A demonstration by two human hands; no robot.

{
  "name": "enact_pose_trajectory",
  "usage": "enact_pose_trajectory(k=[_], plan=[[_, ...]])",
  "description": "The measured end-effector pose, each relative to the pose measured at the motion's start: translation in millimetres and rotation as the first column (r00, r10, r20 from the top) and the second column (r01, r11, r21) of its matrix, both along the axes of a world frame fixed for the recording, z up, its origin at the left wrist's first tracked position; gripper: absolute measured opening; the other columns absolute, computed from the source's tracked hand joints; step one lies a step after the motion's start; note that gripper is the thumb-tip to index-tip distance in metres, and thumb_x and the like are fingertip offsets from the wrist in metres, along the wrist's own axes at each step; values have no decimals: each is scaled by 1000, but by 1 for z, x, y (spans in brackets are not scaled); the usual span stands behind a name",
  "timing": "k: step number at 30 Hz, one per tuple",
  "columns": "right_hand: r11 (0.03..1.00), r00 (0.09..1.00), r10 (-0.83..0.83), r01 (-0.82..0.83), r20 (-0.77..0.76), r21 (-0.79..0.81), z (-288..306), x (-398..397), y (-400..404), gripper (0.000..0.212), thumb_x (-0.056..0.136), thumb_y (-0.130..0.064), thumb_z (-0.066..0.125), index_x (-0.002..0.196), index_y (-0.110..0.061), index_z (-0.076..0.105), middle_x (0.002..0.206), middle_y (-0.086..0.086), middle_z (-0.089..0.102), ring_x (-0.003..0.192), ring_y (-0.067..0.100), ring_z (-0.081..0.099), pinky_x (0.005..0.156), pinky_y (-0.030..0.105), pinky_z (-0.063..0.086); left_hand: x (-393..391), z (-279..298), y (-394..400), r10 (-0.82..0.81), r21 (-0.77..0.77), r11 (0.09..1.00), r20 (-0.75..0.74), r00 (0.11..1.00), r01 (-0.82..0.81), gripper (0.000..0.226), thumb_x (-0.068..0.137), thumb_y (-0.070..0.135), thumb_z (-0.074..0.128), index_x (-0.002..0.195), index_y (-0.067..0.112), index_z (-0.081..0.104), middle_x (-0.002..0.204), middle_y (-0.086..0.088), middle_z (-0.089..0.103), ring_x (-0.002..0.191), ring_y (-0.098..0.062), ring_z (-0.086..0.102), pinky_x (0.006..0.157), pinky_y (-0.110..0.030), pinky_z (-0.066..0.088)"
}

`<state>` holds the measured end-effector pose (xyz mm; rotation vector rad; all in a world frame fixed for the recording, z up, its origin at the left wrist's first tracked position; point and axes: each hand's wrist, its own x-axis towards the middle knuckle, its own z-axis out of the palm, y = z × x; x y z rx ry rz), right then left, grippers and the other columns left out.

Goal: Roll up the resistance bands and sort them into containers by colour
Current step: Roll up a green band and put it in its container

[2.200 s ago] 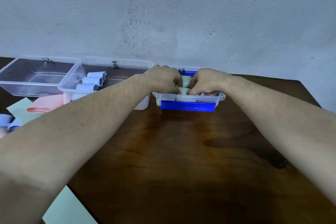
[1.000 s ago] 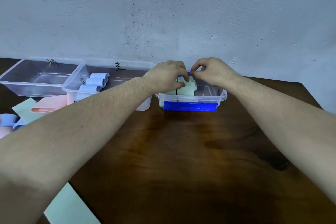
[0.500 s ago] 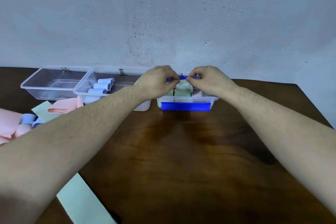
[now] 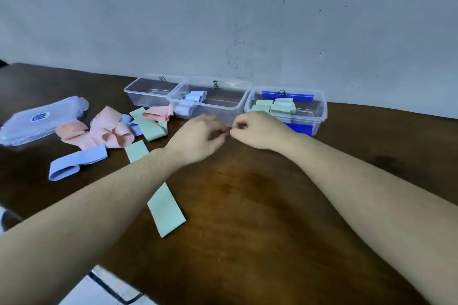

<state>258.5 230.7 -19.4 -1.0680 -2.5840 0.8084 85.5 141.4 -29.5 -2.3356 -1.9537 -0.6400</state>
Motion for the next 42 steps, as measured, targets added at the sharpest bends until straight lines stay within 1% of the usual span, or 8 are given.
enact_pose_trajectory(k=[6,14,19,24,28,32,34,42], plan=[[987,980,158,-154,123,-39,-11,-30,-42,35,90,-50,64,73,-19,61,72,-4,62,69,16,58,63,35,44,-26,-14,-67,171,-190,966,-37,985,-175,16,96,31,58,104,25,71,101,10,60,92,-9,58,83,-27,52],[982,974,159,-138,163,-132,-16,-79,-77,8,86,-34,74,86,-27,73,91,-10,69,85,15,66,72,29,54,-82,-28,-112,465,-249,847,-85,881,-471,10,95,41,57,100,32,55,101,8,52,87,-12,58,67,-26,49],[962,996,38,-13,86,-274,-33,-124,-103,15,92,-36,66,104,-29,71,106,-8,67,91,20,70,80,39,62,-123,-44,-133,536,-277,794,-100,838,-541,27,93,45,54,117,31,54,120,4,49,104,-20,54,84,-33,49],[933,996,-86,82,5,-351,-48,-153,-125,37,90,-26,70,126,-23,63,112,-5,65,101,13,63,92,35,56,-132,-59,-147,393,-282,889,64,917,-361,30,92,40,59,121,31,57,128,4,53,111,-18,53,94,-30,45],[853,974,-227,190,-19,-487,-47,-163,-132,47,87,-17,72,131,-23,55,114,1,64,97,15,65,73,28,59,-122,-65,-156,267,-239,944,154,951,-227,30,91,35,61,121,31,58,128,8,53,107,-15,56,89,-27,46],[745,932,-355,328,72,-581,-42,-157,-140,9,91,-17,63,100,-19,62,90,4,66,69,12,57,54,21,44,-109,-73,-163,125,-171,983,345,930,-69,29,91,23,63,120,23,59,130,11,46,113,-6,51,94,-14,39],[704,913,-387,384,131,-597,-41,-147,-142,11,89,-20,61,83,-12,66,74,3,61,57,11,45,48,20,36,-100,-76,-163,63,-156,988,412,909,2,31,89,16,66,119,21,61,129,11,44,115,0,47,95,-2,30],[653,873,-477,430,102,-623,-40,-66,-138,7,86,-14,55,81,-19,56,65,-2,40,51,9,27,43,20,19,-39,-76,-138,-48,-134,976,637,770,172,41,86,-2,66,109,32,60,125,13,40,114,14,41,92,-2,33]])
